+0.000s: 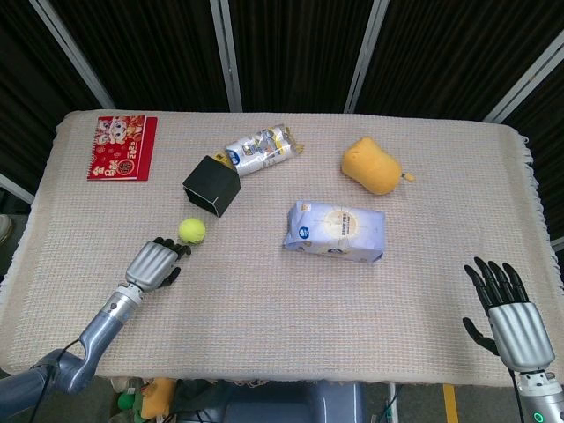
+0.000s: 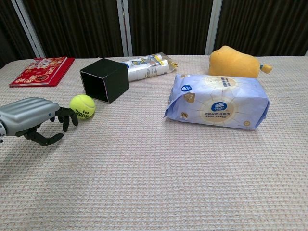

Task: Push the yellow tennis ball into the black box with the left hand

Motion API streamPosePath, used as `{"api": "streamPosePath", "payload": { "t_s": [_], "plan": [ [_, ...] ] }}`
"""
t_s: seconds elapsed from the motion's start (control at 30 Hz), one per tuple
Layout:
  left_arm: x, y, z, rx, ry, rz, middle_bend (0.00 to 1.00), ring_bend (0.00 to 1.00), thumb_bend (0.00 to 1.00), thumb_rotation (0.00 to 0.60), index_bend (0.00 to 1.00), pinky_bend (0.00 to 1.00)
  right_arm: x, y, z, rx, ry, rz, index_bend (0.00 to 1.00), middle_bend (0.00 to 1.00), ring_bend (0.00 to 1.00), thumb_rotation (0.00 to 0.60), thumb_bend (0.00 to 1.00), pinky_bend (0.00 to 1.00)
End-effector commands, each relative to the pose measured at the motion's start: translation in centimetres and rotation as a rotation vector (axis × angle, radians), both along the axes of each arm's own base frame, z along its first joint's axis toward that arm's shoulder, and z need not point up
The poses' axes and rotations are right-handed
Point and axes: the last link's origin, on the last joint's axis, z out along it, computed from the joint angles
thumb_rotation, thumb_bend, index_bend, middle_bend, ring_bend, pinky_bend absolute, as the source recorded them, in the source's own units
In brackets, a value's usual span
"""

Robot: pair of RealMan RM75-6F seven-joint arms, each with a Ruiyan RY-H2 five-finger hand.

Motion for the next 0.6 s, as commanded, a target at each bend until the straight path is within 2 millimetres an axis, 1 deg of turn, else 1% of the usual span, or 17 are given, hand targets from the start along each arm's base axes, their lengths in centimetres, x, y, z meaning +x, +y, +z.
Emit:
{"api": "streamPosePath", "payload": {
  "t_s": [0.03, 0.3, 0.6],
  "plan": [
    [0.3, 0.4, -0.2, 0.004, 0.002, 0.002, 0.41, 0.3, 0.44, 0.6, 0.3, 0.34, 0.0, 0.0, 0.0, 0.001, 0.001, -0.001, 0.0, 0.0, 0.0, 0.6, 0.33, 0.0],
    [1.4, 1.7, -0.6, 0.017, -0.011, 0.006, 0.41, 0.3, 0.44, 0.6, 0.29, 0.34, 0.0, 0.0, 0.0, 0.001, 0.003, -0.004, 0.0, 0.0, 0.0, 0.6, 0.33, 0.0],
    [2.4, 2.5, -1.5, 0.032, -0.027, -0.004, 0.4, 0.29, 0.44, 0.6, 0.29, 0.33, 0.0, 0.0, 0.3, 0.0, -0.008, -0.002, 0.0, 0.0, 0.0, 0.6, 0.33, 0.0]
  ]
}}
